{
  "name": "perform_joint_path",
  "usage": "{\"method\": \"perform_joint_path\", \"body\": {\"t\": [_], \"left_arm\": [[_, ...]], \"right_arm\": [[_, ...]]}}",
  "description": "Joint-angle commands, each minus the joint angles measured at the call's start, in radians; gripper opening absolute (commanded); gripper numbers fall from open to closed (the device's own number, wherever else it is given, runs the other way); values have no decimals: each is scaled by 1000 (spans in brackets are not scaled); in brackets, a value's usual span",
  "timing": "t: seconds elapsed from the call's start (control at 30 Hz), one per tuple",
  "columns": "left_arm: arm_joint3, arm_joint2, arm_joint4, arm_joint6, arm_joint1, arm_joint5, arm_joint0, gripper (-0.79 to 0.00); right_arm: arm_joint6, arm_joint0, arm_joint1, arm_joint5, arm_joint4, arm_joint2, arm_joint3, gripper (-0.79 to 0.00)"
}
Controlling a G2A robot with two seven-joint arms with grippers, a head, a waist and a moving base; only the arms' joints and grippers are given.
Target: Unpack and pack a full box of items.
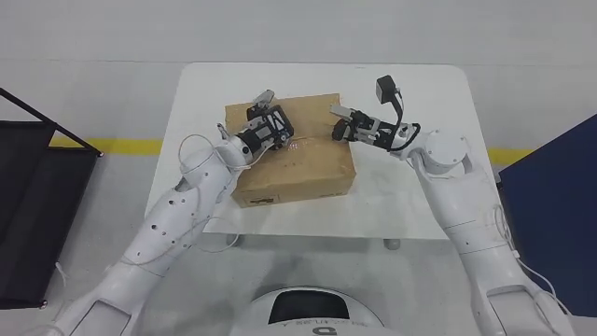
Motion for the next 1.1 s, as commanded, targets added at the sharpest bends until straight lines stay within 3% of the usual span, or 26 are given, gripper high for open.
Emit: {"method": "perform_joint_path", "body": {"t": [0.0,0.23,0.4,0.67,1.07], "left_arm": [[8,12,-12,-10,-5,-5,-11,0],[23,50,-1,17,-22,20,-46,0],[-11,44,55,95,-22,94,-36,0],[-51,-36,118,194,-10,247,11,0],[-88,-169,216,212,15,332,120,0]], "right_arm": [[0,0,0,0,0,0,0,0],[0,0,0,0,0,0,0,0],[0,0,0,0,0,0,0,0],[0,0,0,0,0,0,0,0],[0,0,0,0,0,0,0,0]]}}
